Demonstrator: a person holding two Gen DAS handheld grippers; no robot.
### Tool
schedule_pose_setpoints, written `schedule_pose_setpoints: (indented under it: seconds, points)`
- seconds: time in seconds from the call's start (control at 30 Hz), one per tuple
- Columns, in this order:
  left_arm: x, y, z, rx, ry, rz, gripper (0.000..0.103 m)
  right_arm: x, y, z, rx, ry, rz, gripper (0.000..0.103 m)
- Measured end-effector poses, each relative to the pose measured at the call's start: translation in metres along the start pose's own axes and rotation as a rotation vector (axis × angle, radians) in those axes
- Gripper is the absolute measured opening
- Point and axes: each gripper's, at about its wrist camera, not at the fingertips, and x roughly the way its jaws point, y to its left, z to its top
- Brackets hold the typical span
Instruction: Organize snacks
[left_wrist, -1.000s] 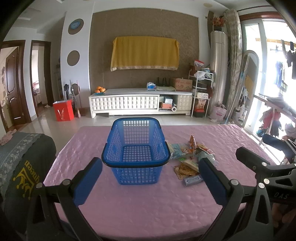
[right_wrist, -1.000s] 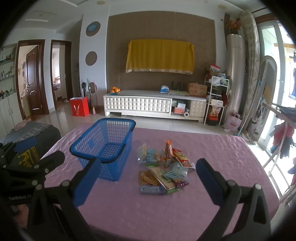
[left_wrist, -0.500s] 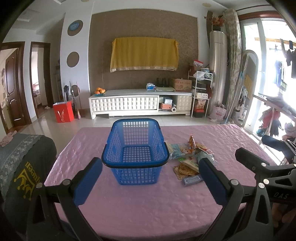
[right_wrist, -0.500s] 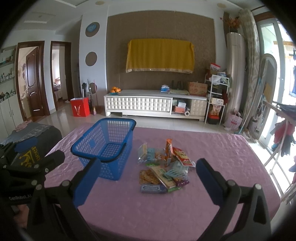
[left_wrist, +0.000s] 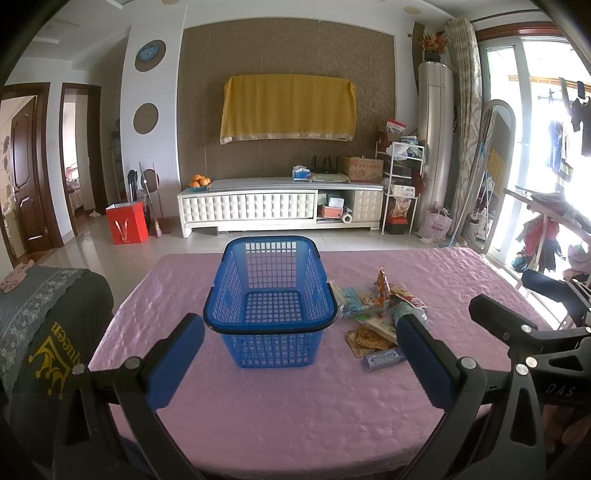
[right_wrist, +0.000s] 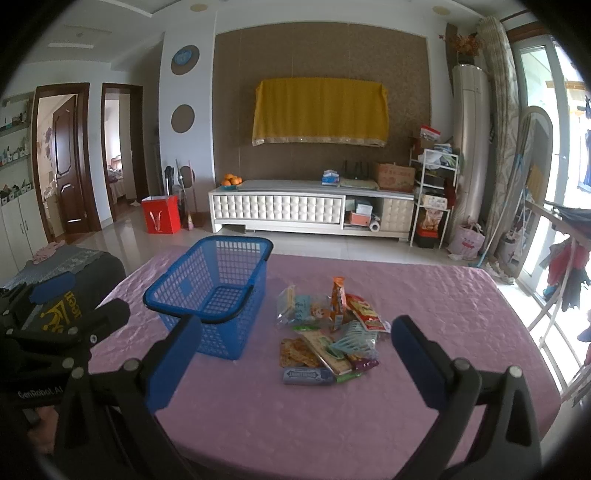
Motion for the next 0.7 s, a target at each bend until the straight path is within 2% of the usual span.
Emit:
schedule_pose_setpoints:
  seconds: [0.7]
  points:
    - [-0.0006,-0.0012,-0.0002,0.0,0.001,-0.001,0.103,0.0004,0.0008,0.0004,0.001,0.003,0.002,0.103]
